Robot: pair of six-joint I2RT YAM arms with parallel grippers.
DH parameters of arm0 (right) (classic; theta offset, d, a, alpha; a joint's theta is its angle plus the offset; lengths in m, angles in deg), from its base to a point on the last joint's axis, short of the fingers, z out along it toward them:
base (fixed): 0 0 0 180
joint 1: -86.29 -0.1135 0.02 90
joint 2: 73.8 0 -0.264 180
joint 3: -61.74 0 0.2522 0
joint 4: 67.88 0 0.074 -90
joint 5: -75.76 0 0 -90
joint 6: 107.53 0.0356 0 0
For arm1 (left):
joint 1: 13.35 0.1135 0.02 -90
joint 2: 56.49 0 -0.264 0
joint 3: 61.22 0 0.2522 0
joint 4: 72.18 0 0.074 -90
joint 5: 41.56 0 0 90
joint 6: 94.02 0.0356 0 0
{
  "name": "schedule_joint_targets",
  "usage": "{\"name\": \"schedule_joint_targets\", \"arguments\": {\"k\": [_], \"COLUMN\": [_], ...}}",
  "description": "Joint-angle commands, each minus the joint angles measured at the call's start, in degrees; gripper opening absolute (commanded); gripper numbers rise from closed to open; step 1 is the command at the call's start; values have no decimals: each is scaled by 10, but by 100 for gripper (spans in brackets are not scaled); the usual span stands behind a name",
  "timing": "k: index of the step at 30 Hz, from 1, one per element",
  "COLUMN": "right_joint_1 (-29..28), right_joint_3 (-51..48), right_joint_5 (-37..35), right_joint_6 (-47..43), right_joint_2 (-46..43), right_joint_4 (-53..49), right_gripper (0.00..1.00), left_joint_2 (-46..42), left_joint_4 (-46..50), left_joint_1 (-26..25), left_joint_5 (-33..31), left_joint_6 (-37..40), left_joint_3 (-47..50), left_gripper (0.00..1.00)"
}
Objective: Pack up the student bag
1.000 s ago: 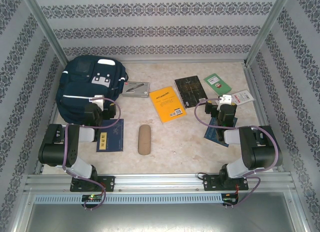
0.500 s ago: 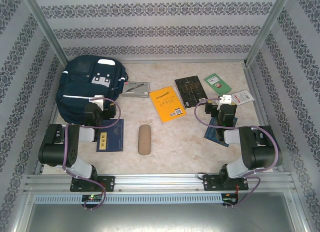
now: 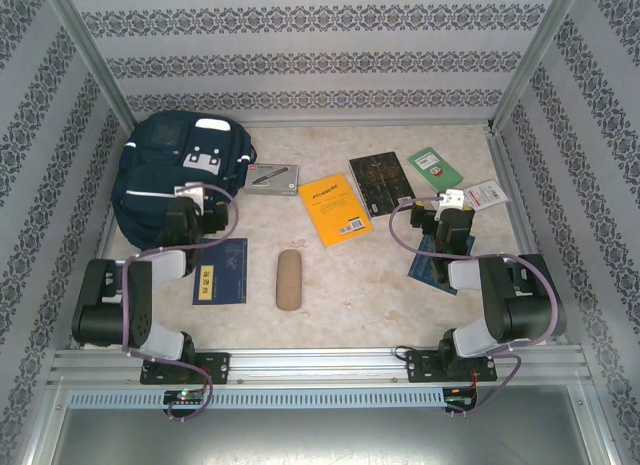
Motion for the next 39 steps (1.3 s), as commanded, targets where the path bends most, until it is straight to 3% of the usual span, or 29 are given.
{"name": "schedule_joint_targets", "arguments": {"k": [1,5,7,9,12,18,21,24,31,39], "right_joint_1": [-21,-23,-15,-5,-2,-4,-20,-37,-99,-170], "right_joint_3": [6,38,52,70,95,195,211,223,257,281], "right_joint_5": [-45,-79,-97,-79,-8,93,97,109,106,92], "right_joint_6": [-9,7,80,146,175,225,258,270,234,237], "right_joint_2": [-45,-130,-177,-225,-274,-288,-286,-285,-258,-248], "right_joint_4": [-9,-131,-179,-233,-293,-474,-512,-544,-602,-643], "right_gripper": [98,98,98,98,98,98,98,98,98,98], "left_joint_2": [-81,-143,-158,-165,-163,-168,-152,-114,30,234], "left_joint_4": [195,338,404,469,536,562,567,579,571,582], "left_joint_1": [-3,-3,-3,-3,-3,-3,-3,-3,-8,-60], "left_joint_5": [-54,-63,-65,-66,-34,41,56,72,124,92], "left_joint_6": [-30,-82,-111,-139,-156,-162,-162,-166,-167,-140], "left_joint_3": [-79,-152,-190,-228,-270,-281,-277,-286,-364,-551], "left_gripper": [100,100,100,100,100,100,96,91,66,55]}}
